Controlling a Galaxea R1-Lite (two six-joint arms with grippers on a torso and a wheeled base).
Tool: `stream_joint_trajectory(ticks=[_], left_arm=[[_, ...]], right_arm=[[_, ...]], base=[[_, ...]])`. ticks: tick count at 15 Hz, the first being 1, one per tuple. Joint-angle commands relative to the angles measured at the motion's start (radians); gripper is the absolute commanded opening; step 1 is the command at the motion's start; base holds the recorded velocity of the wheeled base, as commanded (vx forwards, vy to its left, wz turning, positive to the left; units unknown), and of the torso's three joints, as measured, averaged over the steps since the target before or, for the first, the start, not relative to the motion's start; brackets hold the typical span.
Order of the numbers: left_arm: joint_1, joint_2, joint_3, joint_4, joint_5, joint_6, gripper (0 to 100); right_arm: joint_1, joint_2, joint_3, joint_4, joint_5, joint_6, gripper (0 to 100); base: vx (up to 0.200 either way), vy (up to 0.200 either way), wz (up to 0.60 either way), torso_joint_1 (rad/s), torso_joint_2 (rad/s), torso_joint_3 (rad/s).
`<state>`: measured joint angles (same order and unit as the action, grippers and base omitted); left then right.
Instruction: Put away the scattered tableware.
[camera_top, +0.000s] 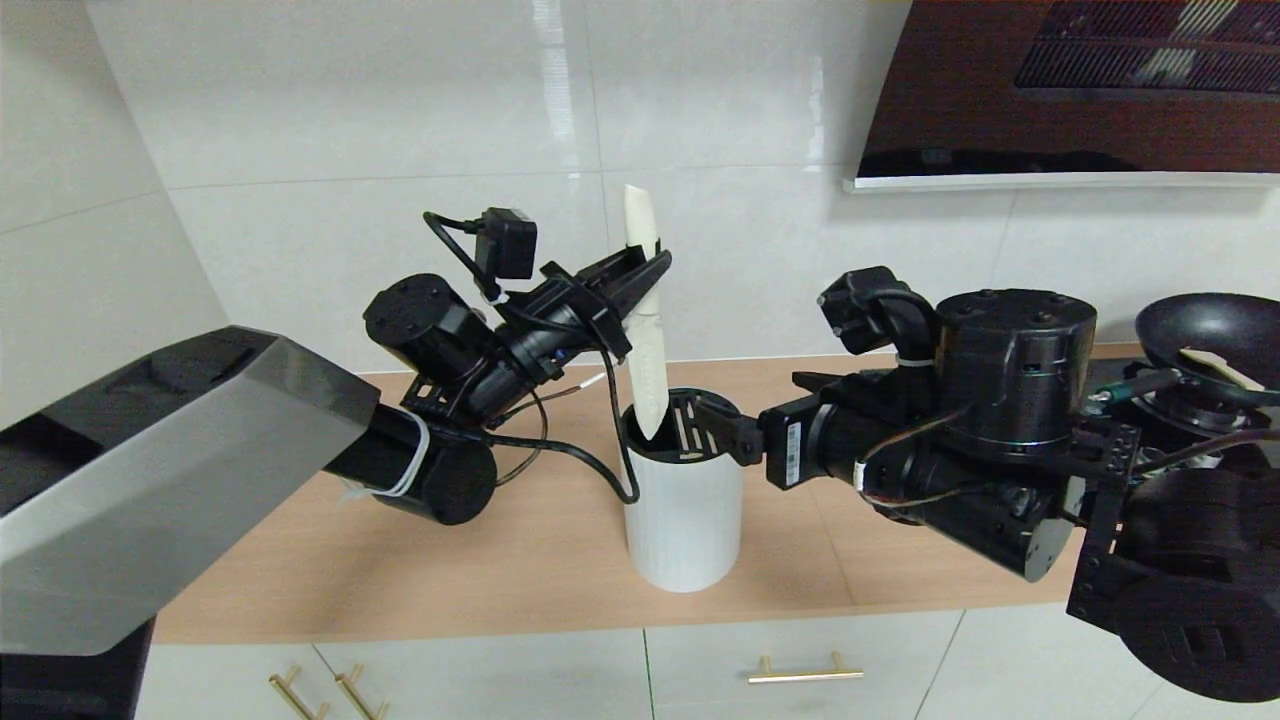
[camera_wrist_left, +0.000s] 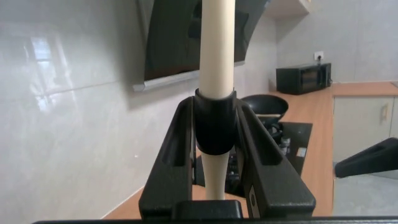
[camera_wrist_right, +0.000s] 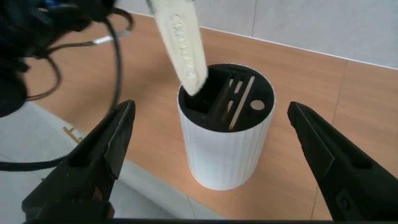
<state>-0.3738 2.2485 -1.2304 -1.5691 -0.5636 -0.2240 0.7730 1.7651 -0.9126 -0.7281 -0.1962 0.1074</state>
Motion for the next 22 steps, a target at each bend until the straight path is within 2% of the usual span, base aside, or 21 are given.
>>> stream_joint_trajectory(ticks=[1,8,9,10,11,14,16,20,22], left_arm=[[0.000,0.020,-0.004,-0.002,0.001,0.000,0],[-0.008,0.060,-0.004,-0.002,-0.002,0.012,0],[-0.008,0.066,-0.003,-0.002,-0.001,0.025,0],[-0.008,0.069,-0.003,-0.002,0.001,0.068,0],[-0.008,0.069,0.000,-0.002,0.002,0.083,0],[-0.013,0.074,0.012,-0.002,0.022,0.092,0],[-0.033,0.085,0.014,-0.002,0.082,0.132,0],[-0.048,0.106,0.020,-0.002,0.096,0.135,0],[-0.059,0.108,0.055,-0.002,0.096,0.146,0]], right_arm=[[0.000,0.001,0.000,-0.001,0.000,0.000,100],[0.000,0.004,0.006,-0.001,0.000,0.000,100],[0.000,0.005,0.006,-0.001,0.000,0.000,100],[0.000,0.007,0.006,-0.001,0.000,0.000,100],[0.000,0.007,0.006,-0.001,0.000,0.000,100],[0.000,0.011,0.006,-0.001,0.000,0.000,100],[0.000,0.010,0.006,-0.001,0.000,0.000,100],[0.000,0.010,0.006,-0.001,0.000,0.000,100],[0.000,0.008,0.006,-0.001,0.000,0.000,100]], base=[[0.000,0.000,0.00,0.000,0.00,0.000],[0.000,0.000,0.00,0.000,0.00,0.000],[0.000,0.000,0.00,0.000,0.00,0.000],[0.000,0.000,0.00,0.000,0.00,0.000],[0.000,0.000,0.00,0.000,0.00,0.000],[0.000,0.000,0.00,0.000,0.00,0.000],[0.000,0.000,0.00,0.000,0.00,0.000],[0.000,0.000,0.00,0.000,0.00,0.000],[0.000,0.000,0.00,0.000,0.00,0.000]])
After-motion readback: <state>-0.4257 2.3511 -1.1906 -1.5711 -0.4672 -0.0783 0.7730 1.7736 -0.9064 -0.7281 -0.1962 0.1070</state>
